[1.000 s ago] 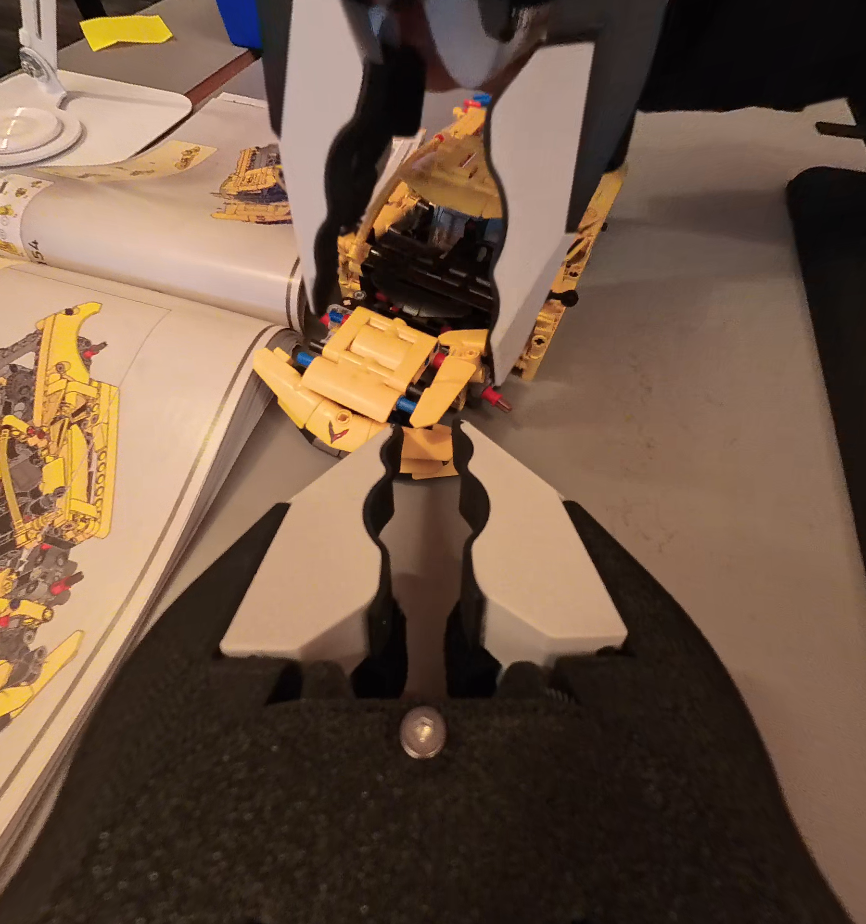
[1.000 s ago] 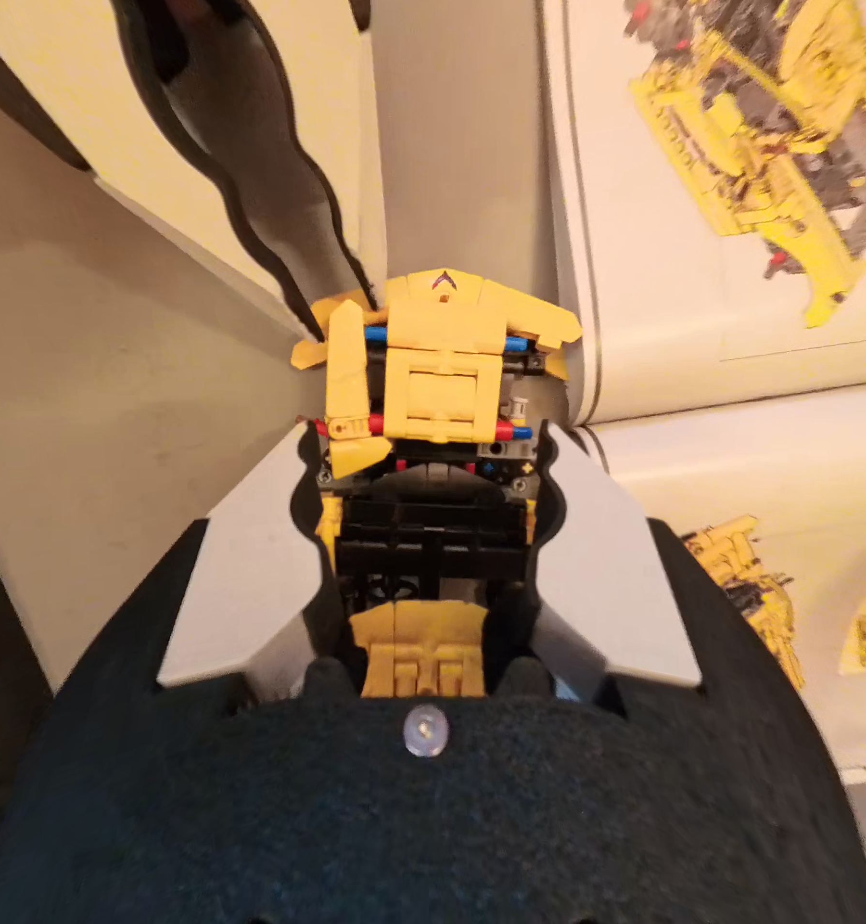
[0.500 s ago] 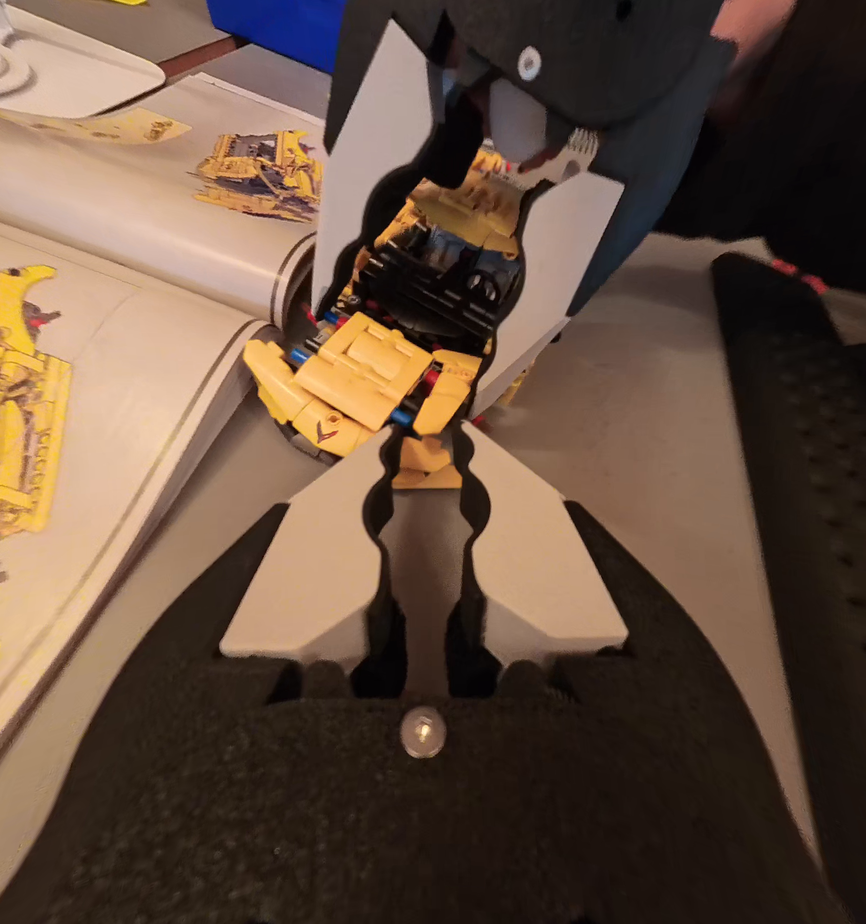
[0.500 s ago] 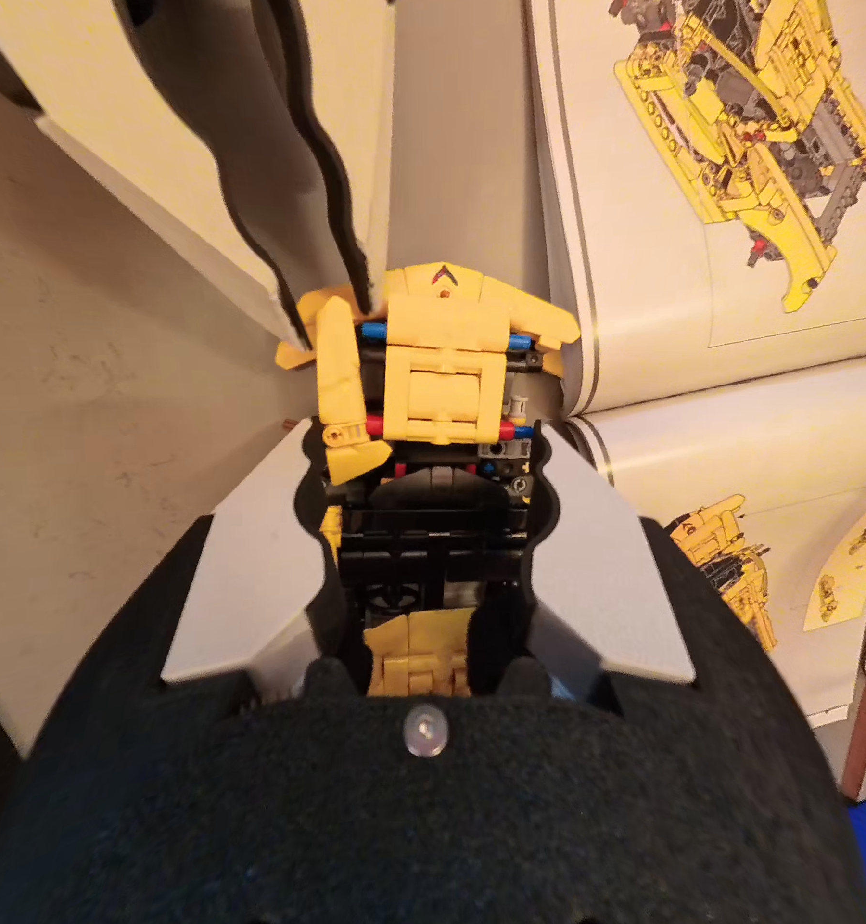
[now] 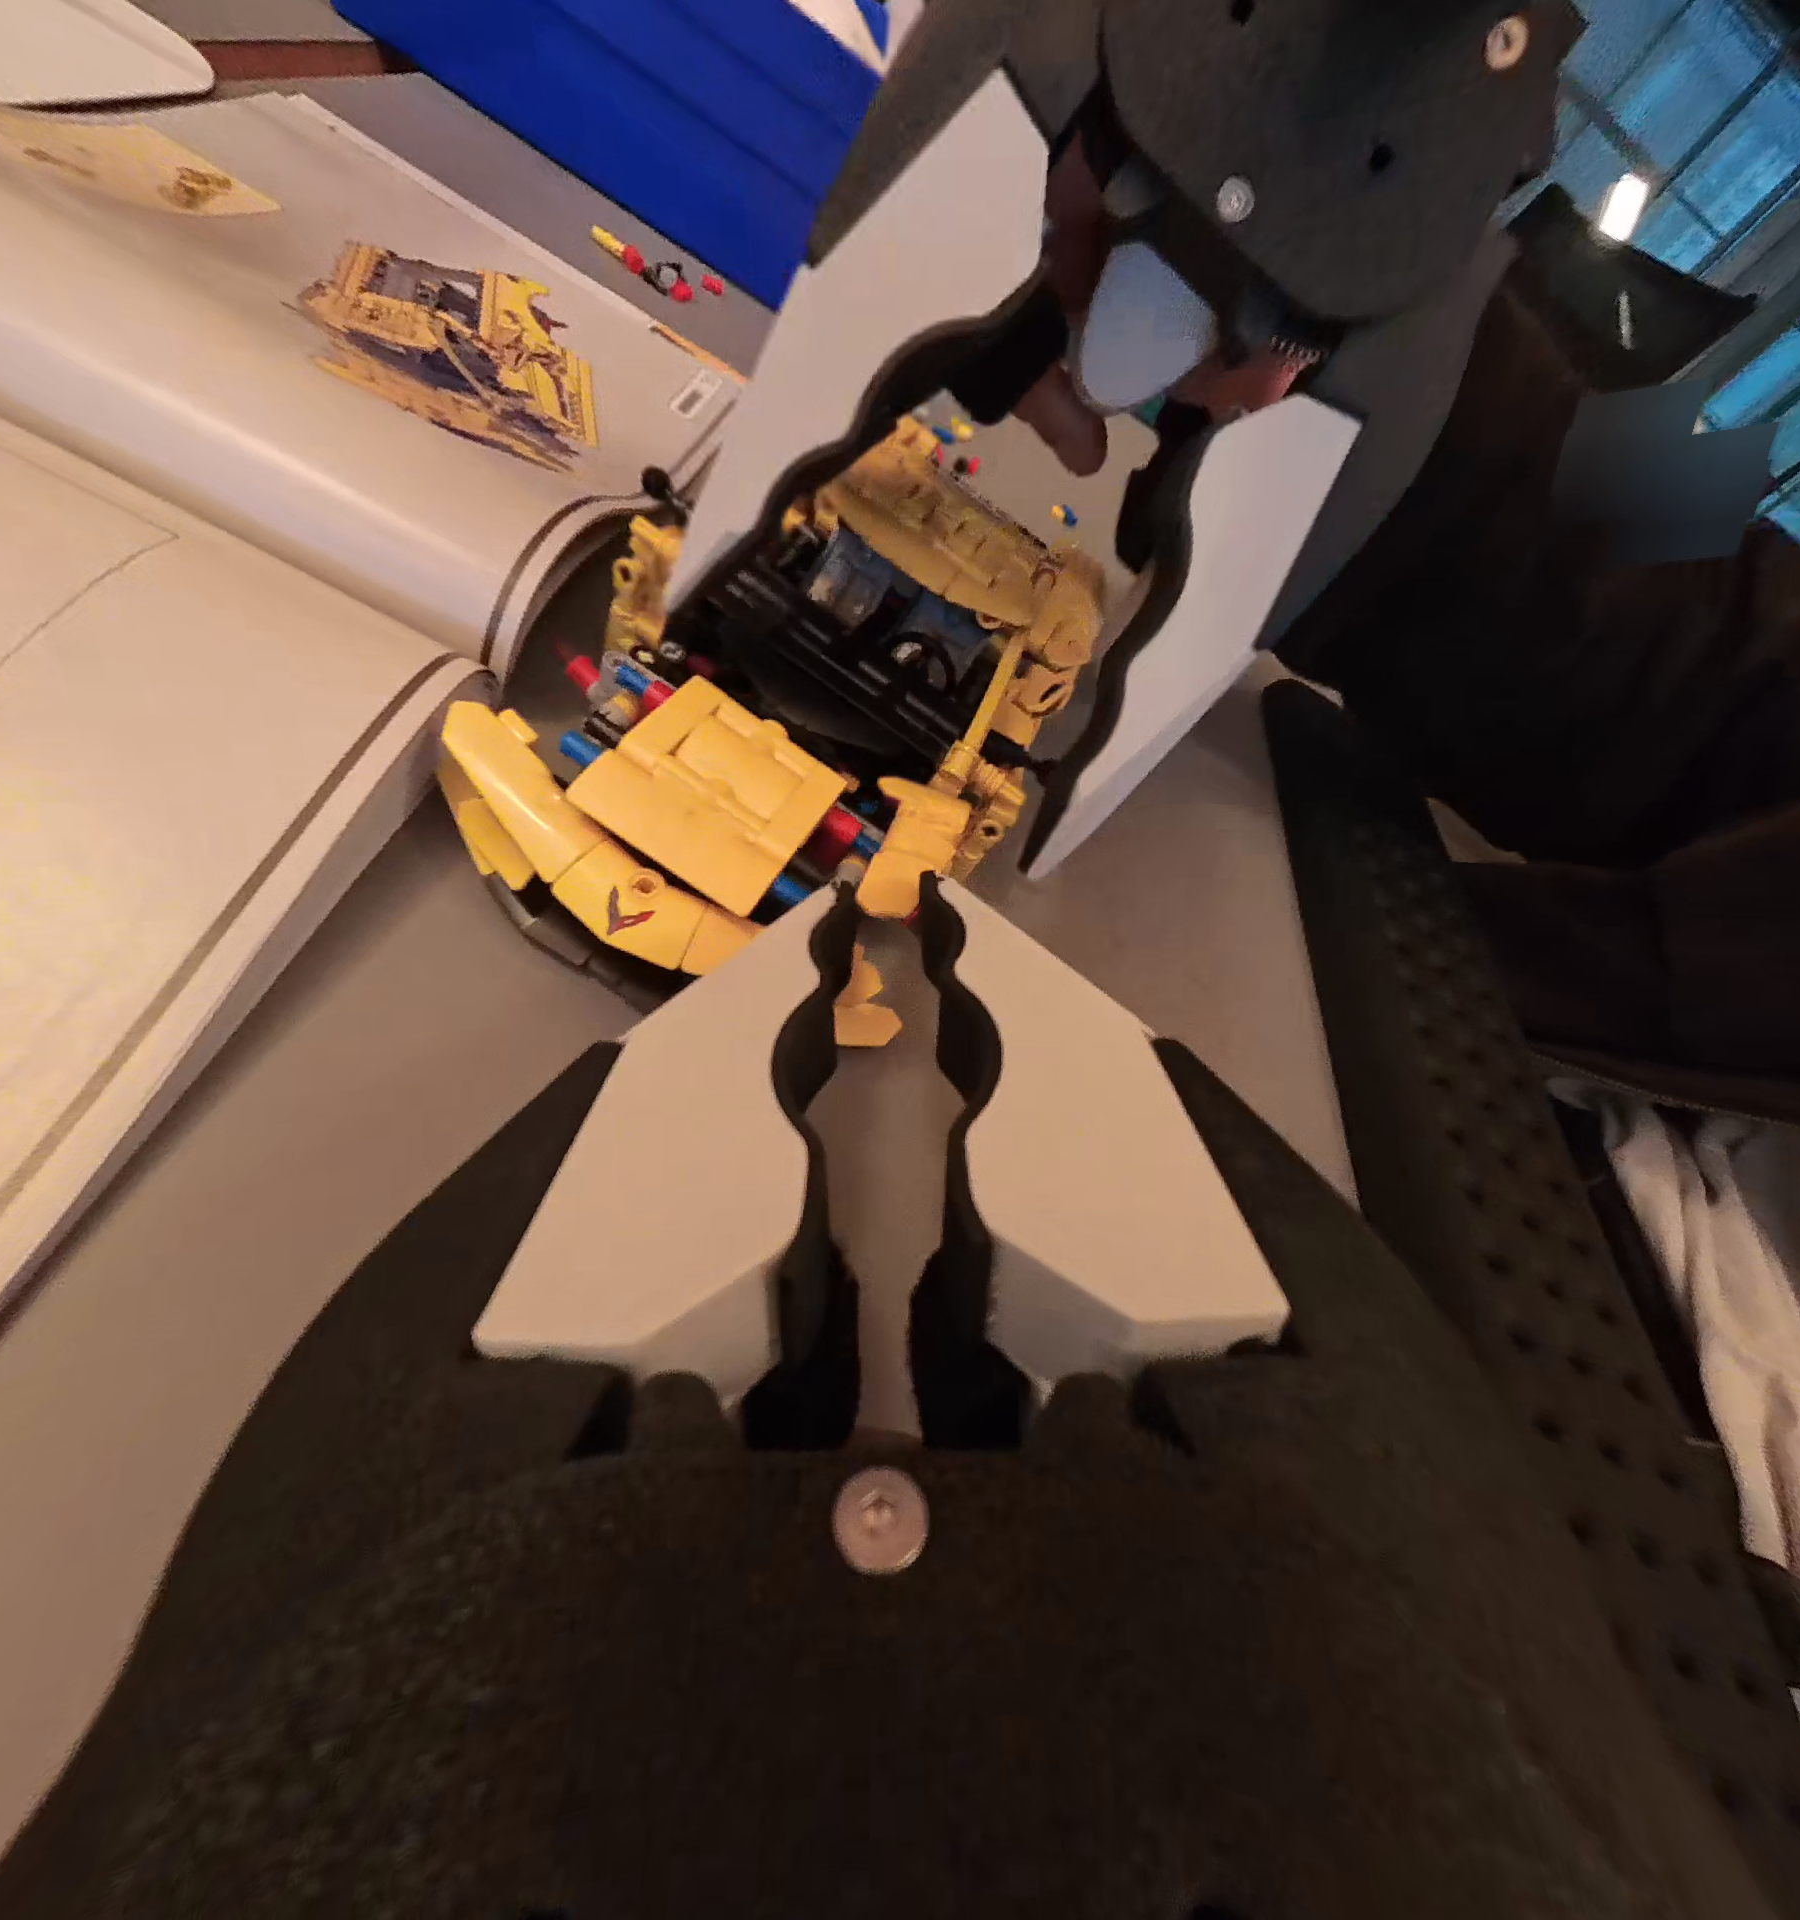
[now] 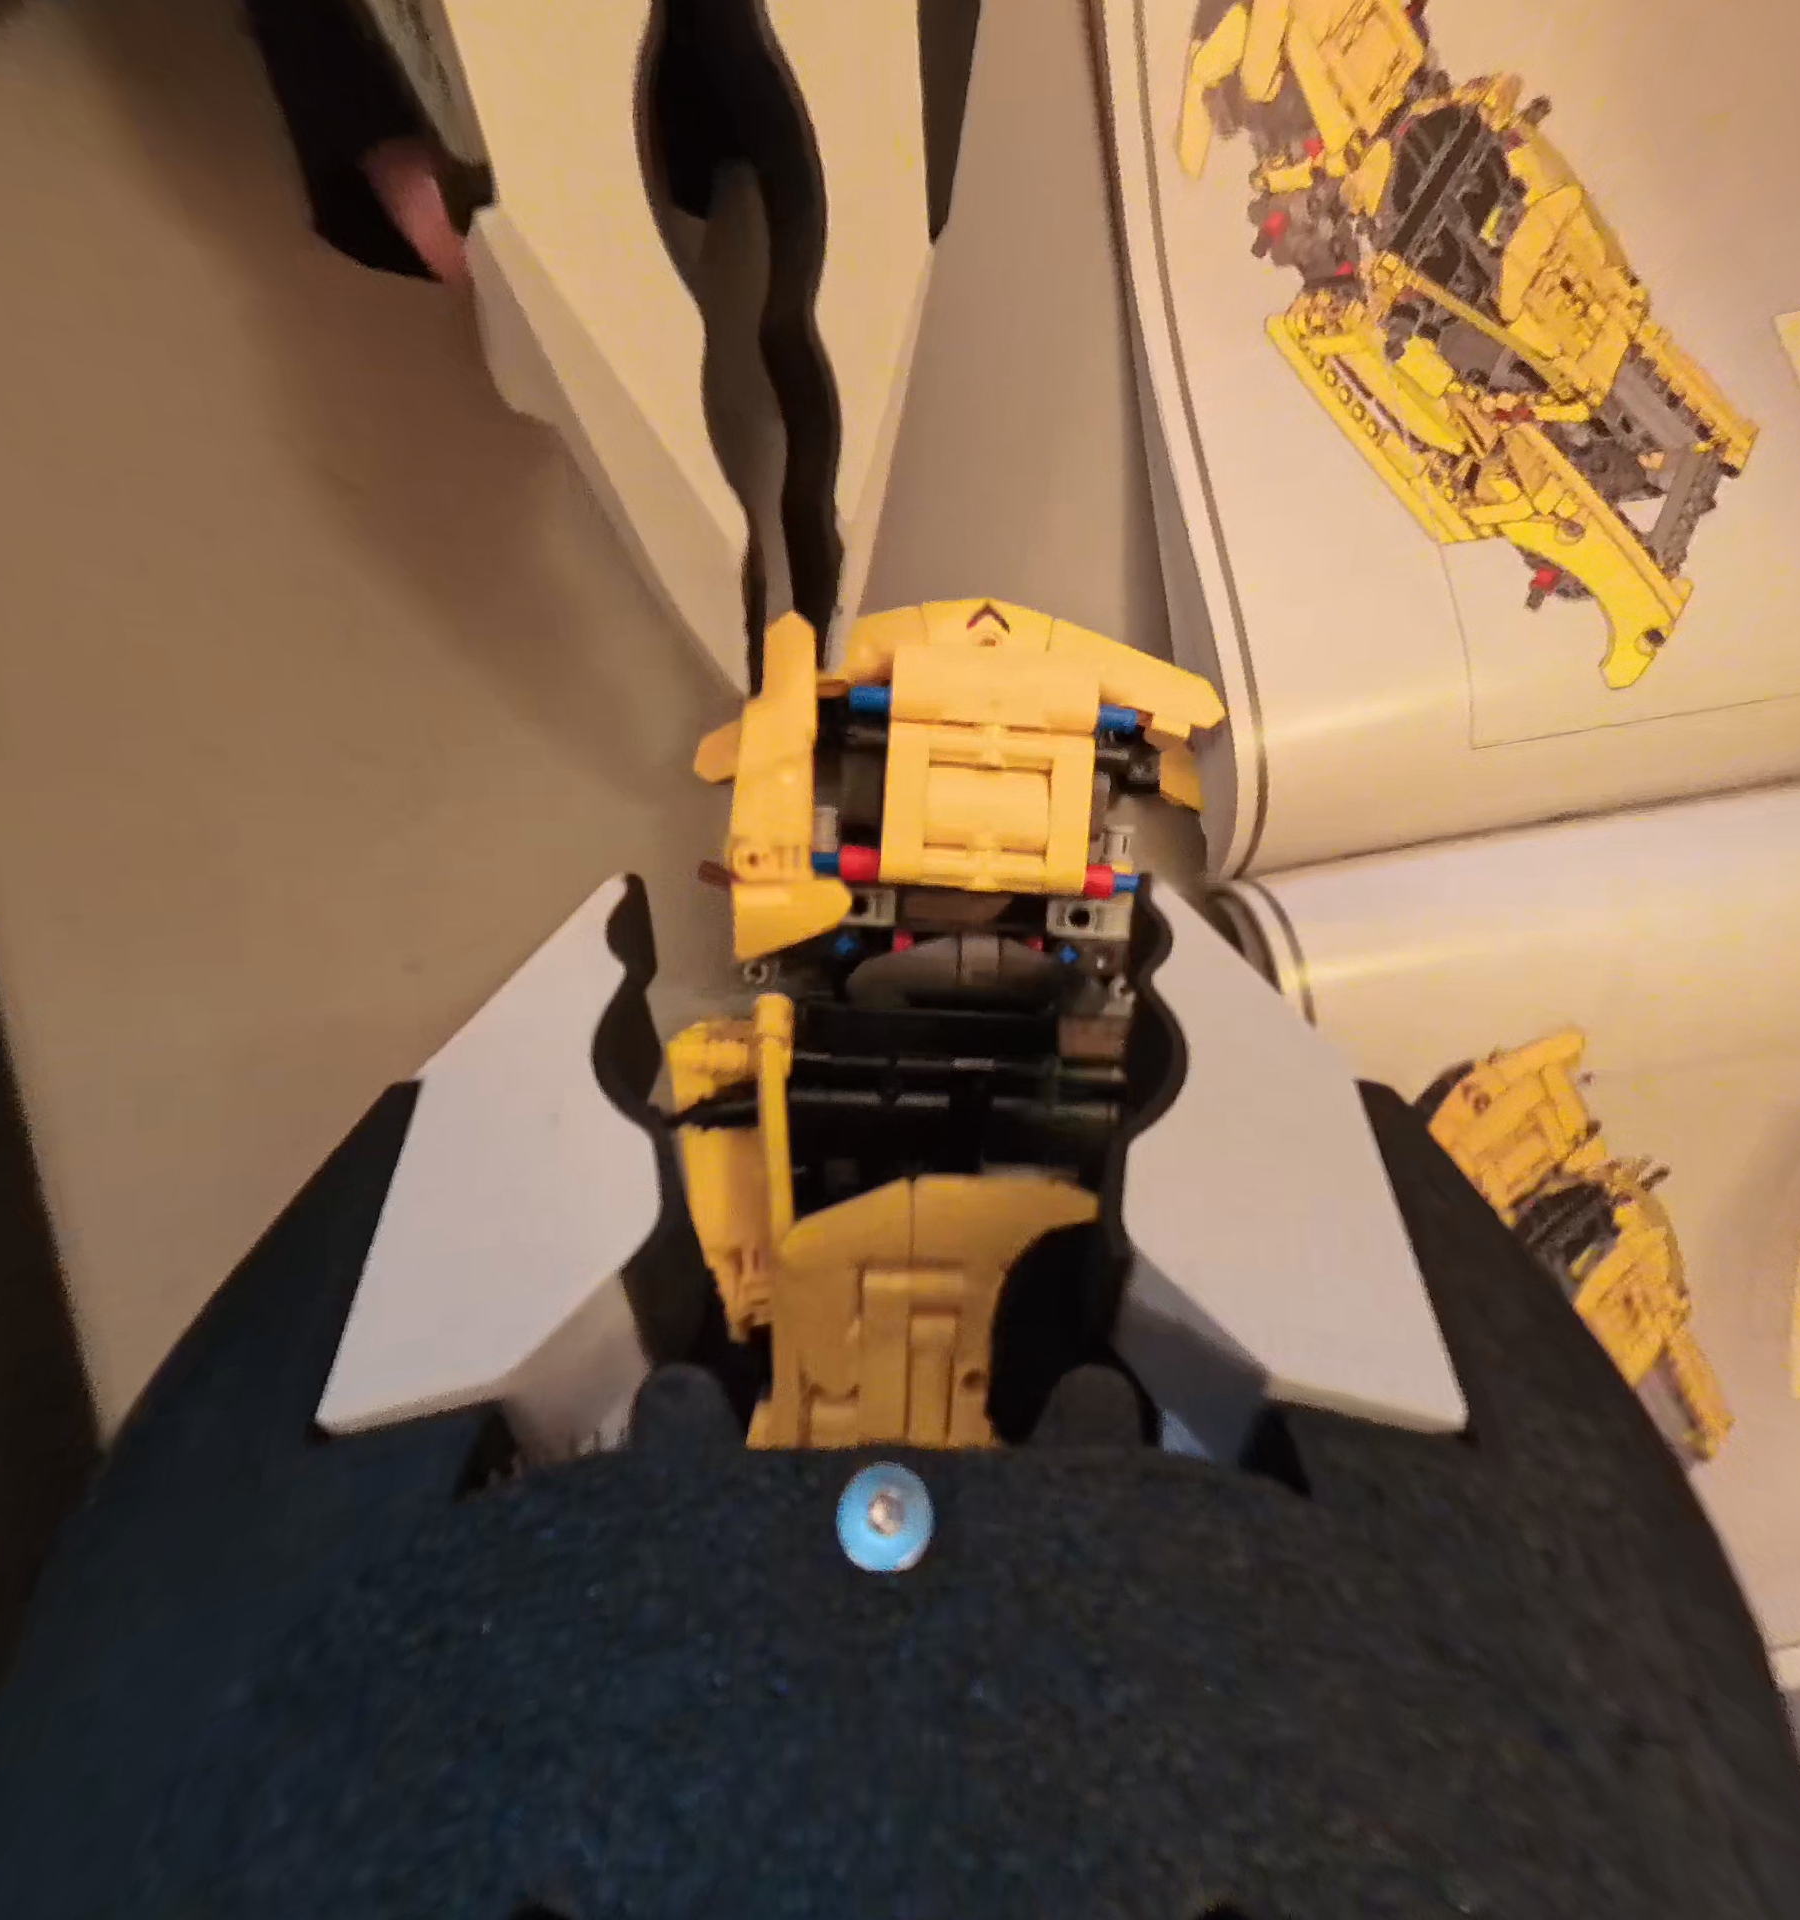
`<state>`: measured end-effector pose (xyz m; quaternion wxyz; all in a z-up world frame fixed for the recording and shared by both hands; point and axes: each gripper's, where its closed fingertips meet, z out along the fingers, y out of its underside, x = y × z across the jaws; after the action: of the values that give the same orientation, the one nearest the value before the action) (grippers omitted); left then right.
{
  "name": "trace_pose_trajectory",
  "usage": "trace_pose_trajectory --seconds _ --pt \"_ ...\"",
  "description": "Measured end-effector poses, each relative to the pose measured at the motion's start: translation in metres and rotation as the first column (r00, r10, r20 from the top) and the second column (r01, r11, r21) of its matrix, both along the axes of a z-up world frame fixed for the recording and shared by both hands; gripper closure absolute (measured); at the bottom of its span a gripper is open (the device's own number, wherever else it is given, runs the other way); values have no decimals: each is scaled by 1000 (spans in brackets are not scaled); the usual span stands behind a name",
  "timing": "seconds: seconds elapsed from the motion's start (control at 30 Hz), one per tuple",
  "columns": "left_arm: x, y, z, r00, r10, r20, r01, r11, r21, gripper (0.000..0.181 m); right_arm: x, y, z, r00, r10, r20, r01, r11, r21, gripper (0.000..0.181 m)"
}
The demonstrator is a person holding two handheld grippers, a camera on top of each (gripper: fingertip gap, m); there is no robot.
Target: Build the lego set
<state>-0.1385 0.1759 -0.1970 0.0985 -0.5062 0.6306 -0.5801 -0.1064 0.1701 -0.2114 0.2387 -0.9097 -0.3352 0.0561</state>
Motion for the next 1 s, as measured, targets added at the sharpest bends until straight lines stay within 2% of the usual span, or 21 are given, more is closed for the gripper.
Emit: trace_pose_trajectory --seconds 0.1,0.2,0.27,0.33,0.4,0.47,0.53,0.6,0.67,0.7,0.77,0.8,0.83,0.9,1.0 --pt "-8 1 12 998 -41 47 43 999 -25 170 14 -16 2 995 -74 70 72 997 26 93" --pt "-19 4 22 992 -69 103 68 998 13 170 30 -29 7 976 -182 120 174 982 76 98" --pt "-22 8 26 990 -68 121 65 997 32 170 38 -26 16 962 -264 72 252 957 142 112" --pt "-22 15 22 992 -47 121 39 997 73 170 38 -19 20 951 -309 -3 307 941 140 119" --pt "-21 21 19 992 -21 122 8 995 101 170 29 -14 20 934 -352 -54 356 931 84 119" --pt "-20 26 21 992 9 129 -19 996 82 170 1 -10 24 926 -352 -138 364 929 68 114" --pt "-21 26 30 989 12 144 -15 1000 16 170 -28 -6 26 918 -339 -205 366 924 112 126" --pt "-25 25 44 984 12 176 4 996 -91 170 -40 -4 26 907 -346 -242 393 902 182 129" --pt "-31 26 63 975 11 223 43 970 -239 170 -46 -2 38 849 -349 -396 459 859 227 131" --pt "-36 24 74 968 -4 252 88 941 -326 170 -55 -2 50 790 -301 -534 472 855 217 135" --pt "-49 18 95 952 -63 301 205 858 -471 170 -72 -3 85 595 -139 -792 474 856 206 149" --pt "-52 18 101 945 -59 322 223 837 -500 170 -74 -5 97 501 -70 -863 473 857 205 154" --pt "-54 17 107 936 -59 348 243 821 -516 170 -75 -6 105 441 -31 -897 469 860 201 154" --pt "-57 13 112 930 -67 362 261 814 -519 170 -78 -10 116 388 29 -921 440 873 212 152" --pt "-55 11 110 932 -59 359 242 837 -491 170 -84 -17 131 378 110 -919 430 858 279 151"
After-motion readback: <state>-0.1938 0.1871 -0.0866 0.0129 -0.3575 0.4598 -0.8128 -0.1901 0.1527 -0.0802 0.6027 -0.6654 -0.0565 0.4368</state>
